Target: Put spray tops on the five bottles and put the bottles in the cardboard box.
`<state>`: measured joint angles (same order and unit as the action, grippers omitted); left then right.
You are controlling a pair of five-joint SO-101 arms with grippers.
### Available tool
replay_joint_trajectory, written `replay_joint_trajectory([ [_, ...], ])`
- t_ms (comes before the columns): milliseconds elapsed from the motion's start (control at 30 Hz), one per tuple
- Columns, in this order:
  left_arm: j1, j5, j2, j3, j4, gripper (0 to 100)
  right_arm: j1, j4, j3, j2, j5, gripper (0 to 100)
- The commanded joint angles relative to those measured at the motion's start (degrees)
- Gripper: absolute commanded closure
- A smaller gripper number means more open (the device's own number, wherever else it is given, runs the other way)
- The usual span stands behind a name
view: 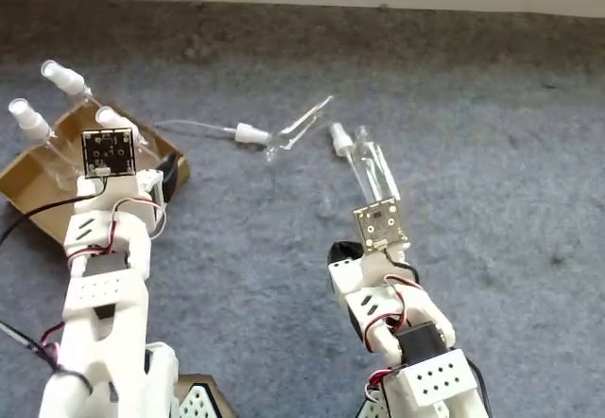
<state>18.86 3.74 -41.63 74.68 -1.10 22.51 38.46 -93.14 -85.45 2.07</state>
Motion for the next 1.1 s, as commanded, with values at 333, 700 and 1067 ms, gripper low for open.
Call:
replay_joint_trajectory([
  [333, 0.57, -0.35, -25.27, -0.04, -26.02, 71, 0.48, -1.80, 0.57, -0.57, 0.44, 99.3],
  [700, 0.48, -0.44, -26.59, -3.38, -35.25, 71, 0.48, -1.80, 0.57, -0.57, 0.44, 99.3],
  [1067, -1.10, -0.44, -26.51, -20.79, -63.74, 71, 0.22, -1.80, 0.57, -0.57, 0.35, 99.3],
])
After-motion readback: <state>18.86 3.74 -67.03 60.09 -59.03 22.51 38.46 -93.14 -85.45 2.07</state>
